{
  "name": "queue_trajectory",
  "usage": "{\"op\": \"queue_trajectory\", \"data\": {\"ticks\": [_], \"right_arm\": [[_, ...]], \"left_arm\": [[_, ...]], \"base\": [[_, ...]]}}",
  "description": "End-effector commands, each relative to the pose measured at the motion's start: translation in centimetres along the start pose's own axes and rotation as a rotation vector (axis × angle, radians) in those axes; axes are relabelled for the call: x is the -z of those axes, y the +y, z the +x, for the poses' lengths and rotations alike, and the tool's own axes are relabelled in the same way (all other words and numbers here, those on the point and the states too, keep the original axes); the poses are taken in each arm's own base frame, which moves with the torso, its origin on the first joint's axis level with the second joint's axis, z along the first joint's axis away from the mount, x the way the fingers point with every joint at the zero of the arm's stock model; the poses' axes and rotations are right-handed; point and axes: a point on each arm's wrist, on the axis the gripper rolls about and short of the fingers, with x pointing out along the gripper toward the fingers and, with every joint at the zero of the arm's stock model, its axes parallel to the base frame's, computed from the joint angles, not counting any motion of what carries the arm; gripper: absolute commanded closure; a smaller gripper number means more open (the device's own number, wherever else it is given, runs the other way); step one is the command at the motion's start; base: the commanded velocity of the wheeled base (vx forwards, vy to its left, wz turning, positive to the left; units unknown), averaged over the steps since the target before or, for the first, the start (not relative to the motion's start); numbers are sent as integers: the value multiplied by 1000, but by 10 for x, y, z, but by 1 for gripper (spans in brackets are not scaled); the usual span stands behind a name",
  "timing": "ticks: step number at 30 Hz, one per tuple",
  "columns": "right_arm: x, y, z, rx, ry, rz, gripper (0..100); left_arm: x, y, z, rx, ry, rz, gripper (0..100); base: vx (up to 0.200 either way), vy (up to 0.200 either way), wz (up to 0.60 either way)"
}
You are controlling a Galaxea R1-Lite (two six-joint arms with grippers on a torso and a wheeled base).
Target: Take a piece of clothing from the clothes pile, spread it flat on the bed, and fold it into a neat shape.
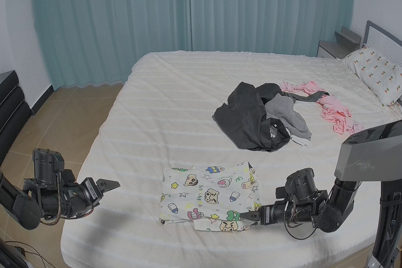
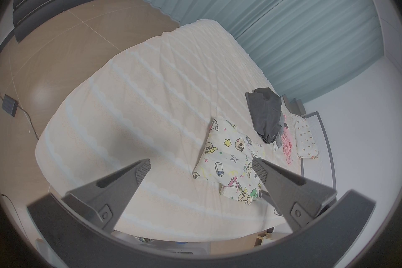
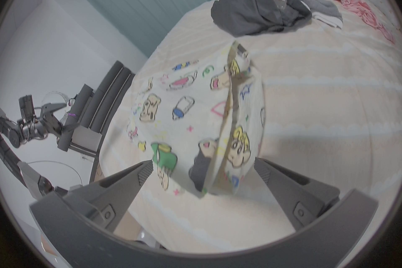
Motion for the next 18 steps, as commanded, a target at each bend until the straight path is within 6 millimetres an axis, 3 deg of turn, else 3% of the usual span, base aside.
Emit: {"op": "queue_trajectory", "data": {"ticks": [1, 5, 10, 18], "right_arm": [[-36, 4, -1, -37, -135, 32, 0], [-52, 6, 10, -59, -174, 103, 0], [-40, -7, 41, -30, -116, 132, 0], [-48, -9, 49, -48, -101, 144, 0]], "left_arm": [[0, 0, 0, 1, 1, 0, 0], [0, 0, 0, 0, 2, -1, 0], [0, 0, 0, 0, 2, -1, 0], [0, 1, 2, -5, 7, -3, 0]], "base": [[0, 0, 0], [0, 0, 0], [0, 0, 0], [0, 0, 0]]}}
